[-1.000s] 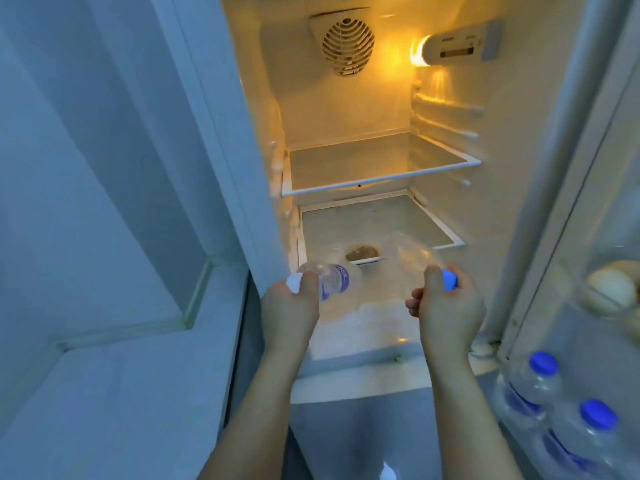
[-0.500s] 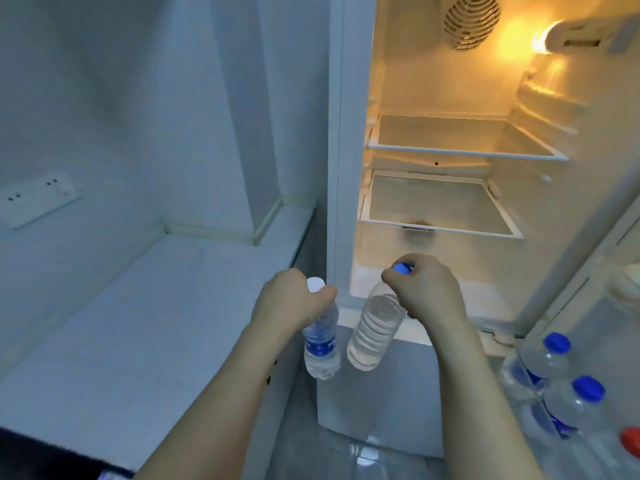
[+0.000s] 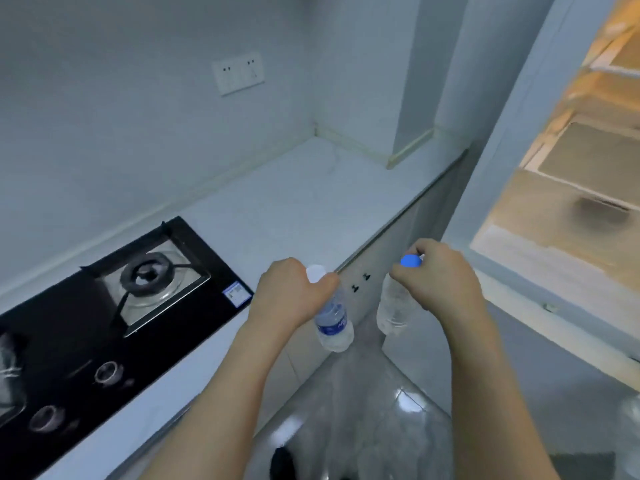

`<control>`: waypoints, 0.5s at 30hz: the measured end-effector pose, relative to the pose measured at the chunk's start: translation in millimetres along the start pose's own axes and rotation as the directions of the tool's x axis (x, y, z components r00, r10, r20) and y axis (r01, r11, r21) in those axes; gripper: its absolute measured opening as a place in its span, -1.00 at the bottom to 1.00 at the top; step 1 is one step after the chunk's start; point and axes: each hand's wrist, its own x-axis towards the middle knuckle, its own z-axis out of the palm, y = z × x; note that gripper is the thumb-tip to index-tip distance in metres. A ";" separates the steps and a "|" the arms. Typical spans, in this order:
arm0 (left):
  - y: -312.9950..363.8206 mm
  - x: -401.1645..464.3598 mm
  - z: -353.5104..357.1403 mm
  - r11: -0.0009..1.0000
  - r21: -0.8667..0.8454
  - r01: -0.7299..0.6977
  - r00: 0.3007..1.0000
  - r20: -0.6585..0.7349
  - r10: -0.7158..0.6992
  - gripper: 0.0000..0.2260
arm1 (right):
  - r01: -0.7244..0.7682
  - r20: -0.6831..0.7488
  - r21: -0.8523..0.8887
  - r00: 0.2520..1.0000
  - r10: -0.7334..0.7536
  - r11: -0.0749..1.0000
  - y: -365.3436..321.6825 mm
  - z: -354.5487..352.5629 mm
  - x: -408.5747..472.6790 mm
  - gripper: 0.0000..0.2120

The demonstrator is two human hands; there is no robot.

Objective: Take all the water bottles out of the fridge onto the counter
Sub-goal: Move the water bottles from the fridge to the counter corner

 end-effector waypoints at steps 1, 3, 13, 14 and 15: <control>-15.2 -8.6 -6.5 0.999 0.009 0.032 0.999 -0.012 -0.032 -0.58 | 0.020 0.053 0.007 0.998 -0.021 1.000 -9.1 11.1 -5.1 -0.85; -47.6 -28.4 -22.6 0.994 0.039 0.103 0.994 -0.047 -0.101 -0.57 | 0.073 0.159 0.037 0.984 -0.078 0.997 -32.9 34.8 -18.6 -0.88; -192.9 -135.1 -134.4 0.930 0.013 0.368 0.897 -0.268 -0.351 -0.58 | 0.447 0.423 0.102 0.789 -0.446 0.889 -175.3 117.1 -123.7 -0.91; -201.9 -145.0 -142.7 0.925 0.000 0.379 0.889 -0.276 -0.364 -0.58 | 0.462 0.425 0.110 0.779 -0.462 0.880 -184.5 121.8 -132.6 -0.91; -217.7 -160.7 -155.2 0.914 -0.013 0.406 0.873 -0.292 -0.391 -0.58 | 0.485 0.433 0.121 0.760 -0.486 0.866 -199.4 130.5 -147.4 -0.91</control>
